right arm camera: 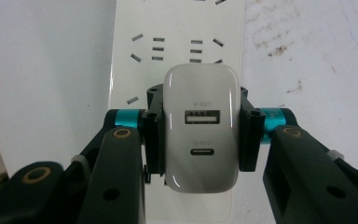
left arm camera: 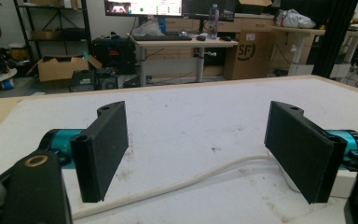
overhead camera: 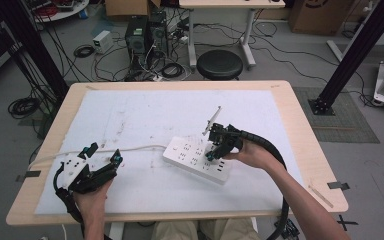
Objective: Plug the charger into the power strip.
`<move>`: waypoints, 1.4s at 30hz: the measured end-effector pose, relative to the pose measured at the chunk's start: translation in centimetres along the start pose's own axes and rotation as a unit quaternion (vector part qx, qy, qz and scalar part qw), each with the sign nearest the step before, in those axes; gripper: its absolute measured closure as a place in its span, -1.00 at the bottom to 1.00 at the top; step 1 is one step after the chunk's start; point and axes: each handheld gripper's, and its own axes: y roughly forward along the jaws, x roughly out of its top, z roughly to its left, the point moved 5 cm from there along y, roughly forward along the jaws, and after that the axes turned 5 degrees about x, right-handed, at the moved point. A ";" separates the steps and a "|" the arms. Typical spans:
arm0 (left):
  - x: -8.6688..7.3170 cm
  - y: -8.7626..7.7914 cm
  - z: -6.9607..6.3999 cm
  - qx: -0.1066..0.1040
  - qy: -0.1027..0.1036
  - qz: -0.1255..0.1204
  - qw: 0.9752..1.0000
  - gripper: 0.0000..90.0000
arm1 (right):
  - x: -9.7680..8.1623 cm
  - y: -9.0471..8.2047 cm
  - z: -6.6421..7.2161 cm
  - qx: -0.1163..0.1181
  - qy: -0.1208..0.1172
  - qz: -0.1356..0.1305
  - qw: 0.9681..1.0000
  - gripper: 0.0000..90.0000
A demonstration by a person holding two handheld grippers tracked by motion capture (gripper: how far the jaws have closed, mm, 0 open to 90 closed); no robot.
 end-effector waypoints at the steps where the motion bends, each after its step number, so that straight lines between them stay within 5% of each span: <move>1: 0.0 0.0 0.0 0.000 -0.004 -0.002 1.000 -0.52 | 0.0 0.0 0.0 0.001 0.001 -0.004 1.000 0.42; 14: -0.1 -0.1 -0.1 -0.002 -0.003 0.000 1.000 -0.52 | 0.0 0.0 -0.4 0.014 0.026 -0.006 1.000 0.42; 17: 0.0 -0.2 0.0 0.001 -0.006 -0.002 1.000 -0.52 | -0.1 0.1 0.1 -0.003 0.011 -0.009 1.000 0.42; 25: 0.0 -0.3 0.2 0.002 -0.003 -0.001 1.000 -0.52 | -0.6 0.0 0.1 -0.008 -0.014 -0.029 0.999 0.42; 31: 0.1 0.0 -0.1 0.000 -0.002 -0.003 1.000 -0.52 | -0.1 0.2 0.0 -0.006 0.037 -0.023 0.999 0.42; 33: 0.0 0.1 -0.1 -0.001 -0.006 -0.001 1.000 -0.52 | -0.1 1.0 0.0 -0.007 0.032 -0.001 0.999 0.42; 37: 0.0 0.1 0.0 0.003 -0.006 -0.003 1.000 -0.52 | 0.1 1.1 0.4 -0.020 0.012 -0.001 1.000 0.42; 42: 0.1 0.2 -0.1 0.001 -0.007 -0.003 1.000 -0.52 | -0.3 1.1 -0.1 -0.002 0.023 -0.015 1.000 0.42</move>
